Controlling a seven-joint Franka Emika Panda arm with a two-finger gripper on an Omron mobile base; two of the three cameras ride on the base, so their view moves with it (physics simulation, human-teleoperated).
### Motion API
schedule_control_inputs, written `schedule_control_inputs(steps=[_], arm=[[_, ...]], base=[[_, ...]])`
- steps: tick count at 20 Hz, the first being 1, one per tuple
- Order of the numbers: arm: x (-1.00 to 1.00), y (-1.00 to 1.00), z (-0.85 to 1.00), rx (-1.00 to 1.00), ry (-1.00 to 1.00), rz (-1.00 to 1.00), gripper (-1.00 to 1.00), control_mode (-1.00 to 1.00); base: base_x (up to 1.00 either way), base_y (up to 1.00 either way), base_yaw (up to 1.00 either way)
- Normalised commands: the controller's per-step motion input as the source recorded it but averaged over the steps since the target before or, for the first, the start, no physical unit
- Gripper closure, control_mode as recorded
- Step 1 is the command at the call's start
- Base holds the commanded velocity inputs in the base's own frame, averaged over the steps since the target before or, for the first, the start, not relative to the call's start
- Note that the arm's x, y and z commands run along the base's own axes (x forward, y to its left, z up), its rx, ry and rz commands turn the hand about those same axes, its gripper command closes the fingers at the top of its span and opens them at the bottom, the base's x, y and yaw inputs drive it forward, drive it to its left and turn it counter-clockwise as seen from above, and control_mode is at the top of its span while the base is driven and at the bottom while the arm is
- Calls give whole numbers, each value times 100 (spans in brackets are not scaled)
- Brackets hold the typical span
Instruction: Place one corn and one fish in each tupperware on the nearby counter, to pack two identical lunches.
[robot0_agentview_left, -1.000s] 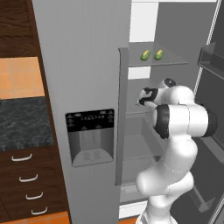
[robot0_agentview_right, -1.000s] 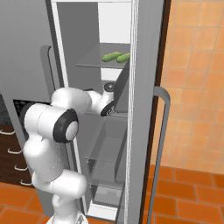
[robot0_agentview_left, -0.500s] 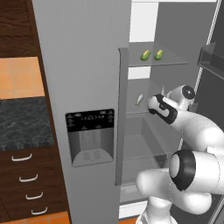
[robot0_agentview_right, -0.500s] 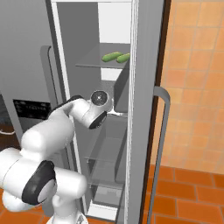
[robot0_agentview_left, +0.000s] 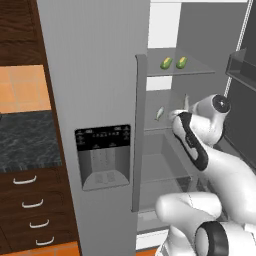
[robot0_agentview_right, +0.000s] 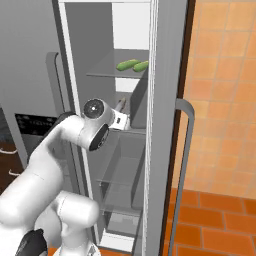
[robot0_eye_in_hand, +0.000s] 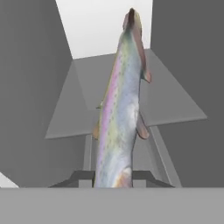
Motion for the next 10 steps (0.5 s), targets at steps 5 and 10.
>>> schedule_control_inputs(steps=[5, 10], arm=[[-100, 14, 20, -2, 0, 4, 100, -100], [-82, 22, 12, -2, 0, 10, 100, -100]], base=[[0, 0, 0], [0, 0, 0]])
